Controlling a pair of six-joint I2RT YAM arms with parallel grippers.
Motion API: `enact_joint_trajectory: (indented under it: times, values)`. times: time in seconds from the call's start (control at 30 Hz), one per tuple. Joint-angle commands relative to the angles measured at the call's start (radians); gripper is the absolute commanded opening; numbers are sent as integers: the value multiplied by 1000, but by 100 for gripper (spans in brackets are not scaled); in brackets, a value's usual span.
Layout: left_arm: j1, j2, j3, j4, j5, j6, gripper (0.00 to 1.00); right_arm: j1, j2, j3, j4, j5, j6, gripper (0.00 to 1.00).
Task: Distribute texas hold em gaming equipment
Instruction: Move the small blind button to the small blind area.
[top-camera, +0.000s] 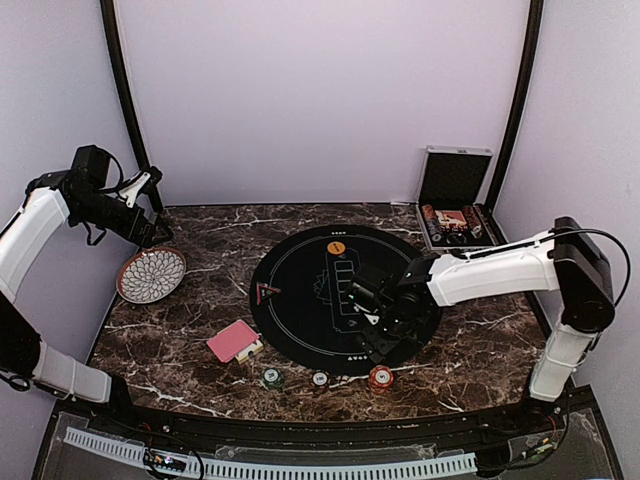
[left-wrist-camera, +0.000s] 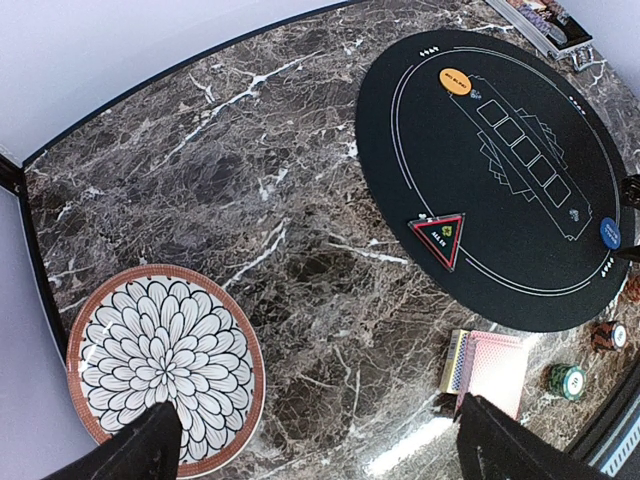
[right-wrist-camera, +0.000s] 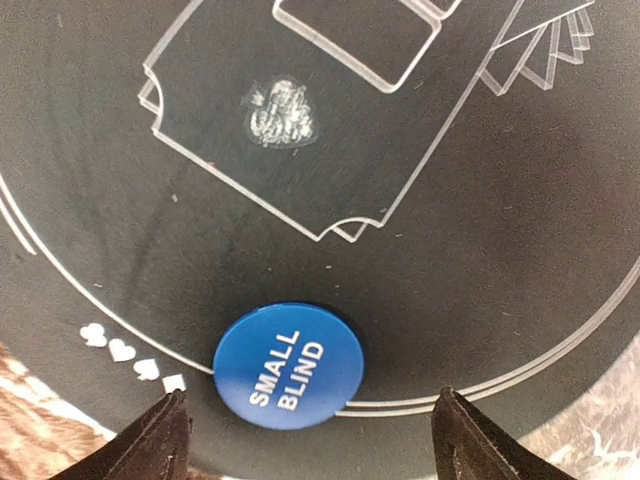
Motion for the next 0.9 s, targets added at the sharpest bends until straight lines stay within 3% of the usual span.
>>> enact_joint_trajectory:
  times: [0.0, 0.33, 0.6, 0.87]
  values:
    - [2, -20, 24, -27, 8, 9, 99, -12, -66, 94, -77, 12, 28, 85]
    - [2, -19, 25, -12, 8, 8, 99, -8, -119, 221, -196, -8, 65, 82]
    - [2, -18, 30, -18, 15, 18, 99, 119, -188, 163, -299, -100, 122, 94]
    - [2, -25, 37, -36, 18, 28, 99, 164, -157, 89, -229, -152, 158, 99]
